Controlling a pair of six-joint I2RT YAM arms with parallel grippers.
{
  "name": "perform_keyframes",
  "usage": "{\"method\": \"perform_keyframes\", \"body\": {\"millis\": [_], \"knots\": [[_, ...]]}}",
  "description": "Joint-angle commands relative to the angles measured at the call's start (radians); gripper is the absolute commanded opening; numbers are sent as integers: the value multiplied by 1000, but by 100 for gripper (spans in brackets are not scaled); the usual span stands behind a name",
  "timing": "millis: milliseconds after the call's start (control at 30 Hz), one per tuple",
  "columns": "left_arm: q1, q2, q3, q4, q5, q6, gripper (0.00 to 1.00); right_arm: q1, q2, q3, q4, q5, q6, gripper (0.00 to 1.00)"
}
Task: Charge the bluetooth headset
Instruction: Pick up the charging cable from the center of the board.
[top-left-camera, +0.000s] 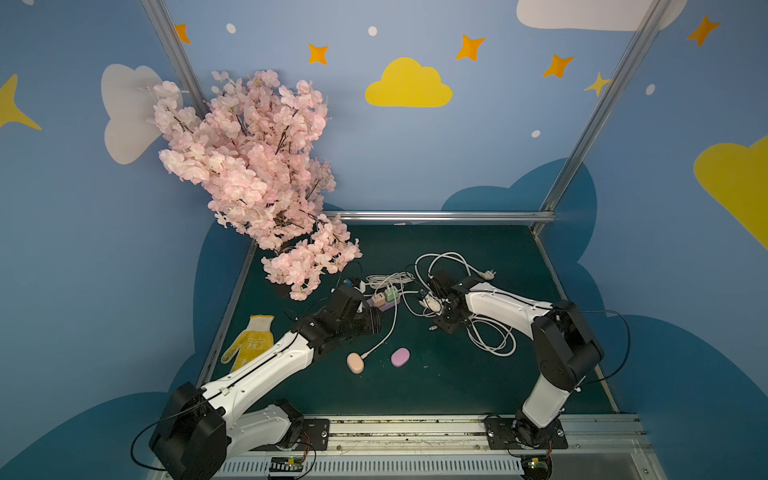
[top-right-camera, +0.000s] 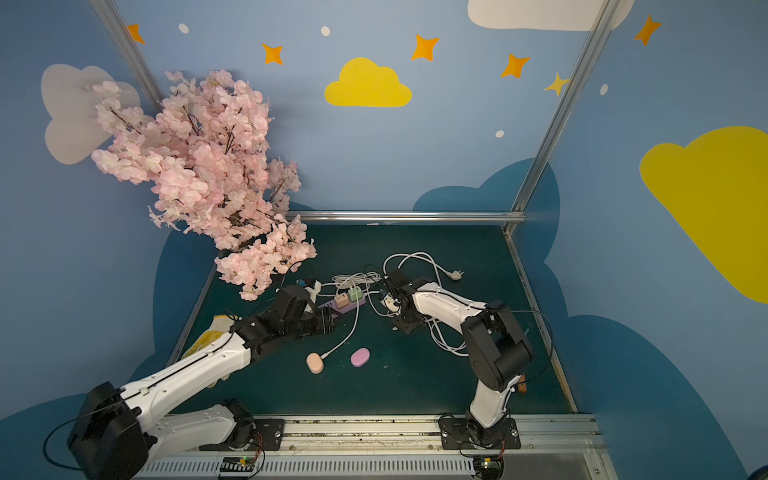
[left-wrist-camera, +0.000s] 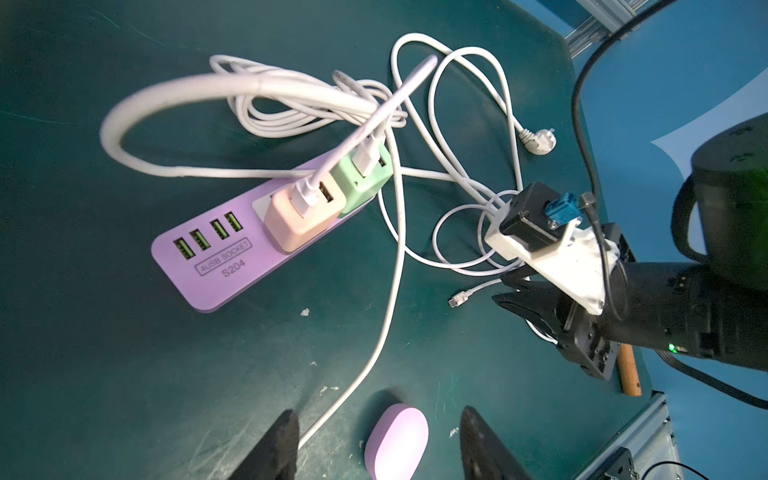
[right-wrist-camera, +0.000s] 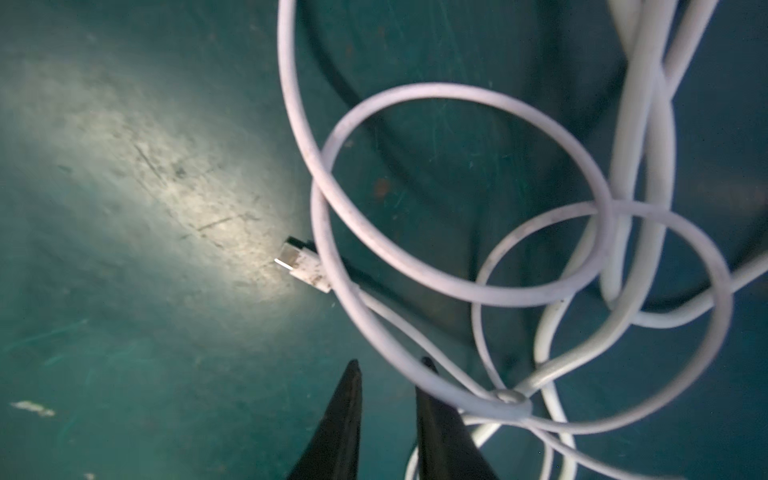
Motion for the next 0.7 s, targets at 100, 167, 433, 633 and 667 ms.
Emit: {"method": "perform_keyframes", "body": {"millis": [100,167,433,633,667], "knots": [[22,0,-22,37,39,8,62,-23,8,13,1,6,-132,37],[33,-2,-27,39,51,7,62,-25,20,21,-1,-11,-145,37],[73,-39,-48,46,71,10,62,8,49,17,-29,-72,-150,38],[93,-40,-59,51,95,7,62,31,151,55,-27,-91,-155,37],[95,-44,-60,50,94,7,62,32,165,59,-21,-92,-157,36]]}}
